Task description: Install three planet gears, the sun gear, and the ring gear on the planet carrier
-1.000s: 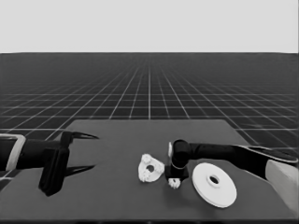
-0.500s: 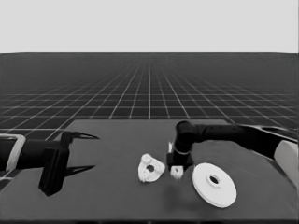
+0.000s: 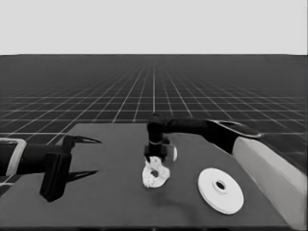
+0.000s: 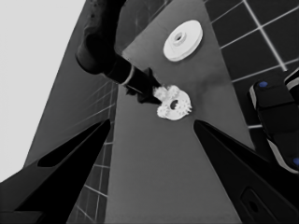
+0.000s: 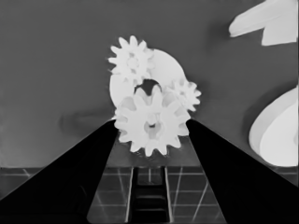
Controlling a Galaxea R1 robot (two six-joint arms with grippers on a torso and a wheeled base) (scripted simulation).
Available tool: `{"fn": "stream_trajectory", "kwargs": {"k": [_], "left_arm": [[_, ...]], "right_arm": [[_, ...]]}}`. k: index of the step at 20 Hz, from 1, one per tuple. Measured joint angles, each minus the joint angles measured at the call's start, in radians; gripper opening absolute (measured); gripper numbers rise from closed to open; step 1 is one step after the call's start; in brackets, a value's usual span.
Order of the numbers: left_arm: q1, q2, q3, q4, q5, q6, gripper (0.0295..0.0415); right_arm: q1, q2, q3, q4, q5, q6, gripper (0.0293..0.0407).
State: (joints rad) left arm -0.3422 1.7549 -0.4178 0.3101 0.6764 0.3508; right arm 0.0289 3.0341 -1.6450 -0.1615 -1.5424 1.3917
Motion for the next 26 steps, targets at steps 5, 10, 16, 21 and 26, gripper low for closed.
{"fn": "stream_trajectory", "kwargs": {"k": [5,10,16,21,26], "left_arm": [[0.0,0.0,0.0,0.0,0.0,0.0,0.0385],[0.0,0.0,0.0,0.0,0.0,0.0,0.0385],[0.0,0.0,0.0,0.0,0.0,0.0,0.0385],[0.0,0.0,0.0,0.0,0.0,0.0,0.0385],[0.0,0.0,0.0,0.0,0.0,0.0,0.0385]], "right_arm": [[-0.047,0.023,-0.054,-0.048,0.014,-0.028,0.031],[-0.119,0.036,-0.102,-0.112,0.037,-0.057,0.031],[-0.131,0.036,-0.106,-0.116,0.039,-0.048,0.0309],[-0.131,0.036,-0.106,-0.116,0.039,-0.001,0.0309],[-0.131,0.036,-0.106,-0.116,0.039,0.052,0.0309]]}}
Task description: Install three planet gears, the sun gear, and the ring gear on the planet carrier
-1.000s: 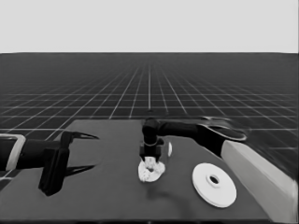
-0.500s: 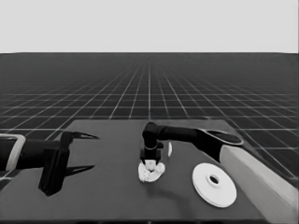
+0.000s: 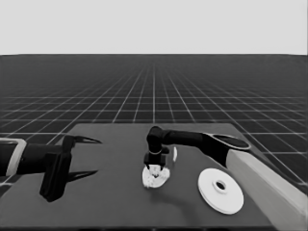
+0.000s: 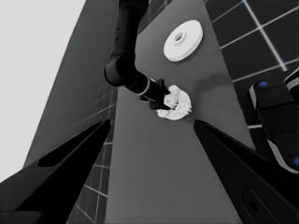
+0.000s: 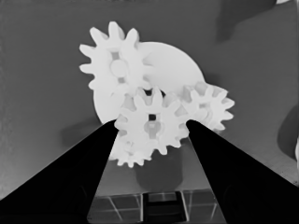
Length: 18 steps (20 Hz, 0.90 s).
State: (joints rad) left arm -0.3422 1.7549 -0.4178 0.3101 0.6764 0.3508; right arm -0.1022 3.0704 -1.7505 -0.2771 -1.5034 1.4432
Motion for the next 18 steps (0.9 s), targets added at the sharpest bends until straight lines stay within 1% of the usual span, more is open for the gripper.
{"fn": "stream_trajectory", "kwargs": {"k": [18], "left_arm": [[0.0,0.0,0.0,0.0,0.0,0.0,0.0385]], "right_arm": [[-0.001,0.0,0.0,0.0,0.0,0.188,0.0309]]}}
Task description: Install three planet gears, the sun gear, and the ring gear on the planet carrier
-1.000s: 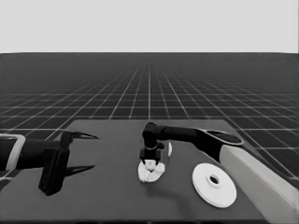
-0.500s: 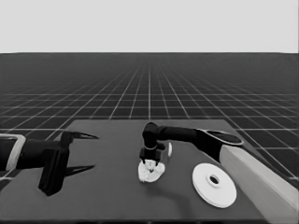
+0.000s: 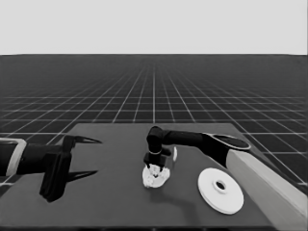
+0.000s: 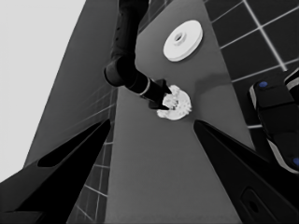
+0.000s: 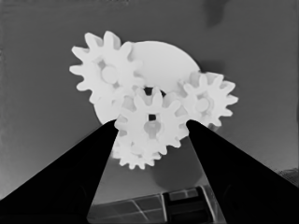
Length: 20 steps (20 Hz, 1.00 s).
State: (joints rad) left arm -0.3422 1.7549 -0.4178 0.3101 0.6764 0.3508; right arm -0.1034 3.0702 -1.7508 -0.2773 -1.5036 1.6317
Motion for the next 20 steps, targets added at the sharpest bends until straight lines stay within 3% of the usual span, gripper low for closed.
{"fn": "stream_trajectory", "kwargs": {"k": [20], "left_arm": [[0.0,0.0,0.0,0.0,0.0,0.0,0.0385]], "right_arm": [[-0.001,0.0,0.0,0.0,0.0,0.209,0.0309]]}}
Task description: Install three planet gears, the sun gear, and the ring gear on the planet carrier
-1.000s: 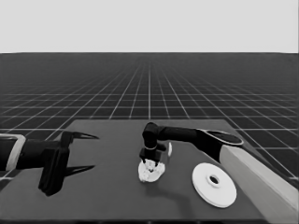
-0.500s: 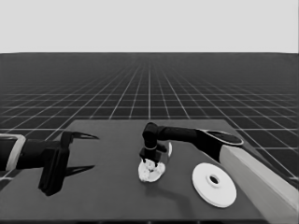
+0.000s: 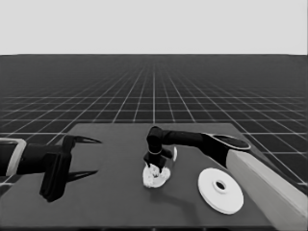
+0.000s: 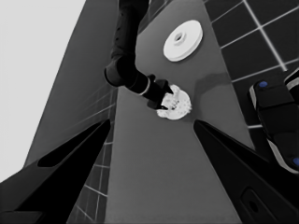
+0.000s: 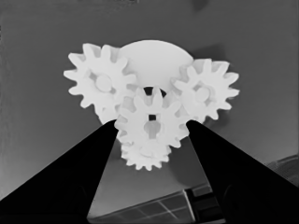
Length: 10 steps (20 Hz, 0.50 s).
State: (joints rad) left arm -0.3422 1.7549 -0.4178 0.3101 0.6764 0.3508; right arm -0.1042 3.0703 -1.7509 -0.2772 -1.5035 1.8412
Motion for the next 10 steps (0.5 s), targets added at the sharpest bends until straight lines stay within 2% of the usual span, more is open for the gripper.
{"fn": "stream_trajectory", "kwargs": {"k": [10], "left_arm": [[0.0,0.0,0.0,0.0,0.0,0.0,0.0385]], "right_arm": [[-0.005,-0.001,-0.001,0.0,0.0,0.105,0.0309]]}}
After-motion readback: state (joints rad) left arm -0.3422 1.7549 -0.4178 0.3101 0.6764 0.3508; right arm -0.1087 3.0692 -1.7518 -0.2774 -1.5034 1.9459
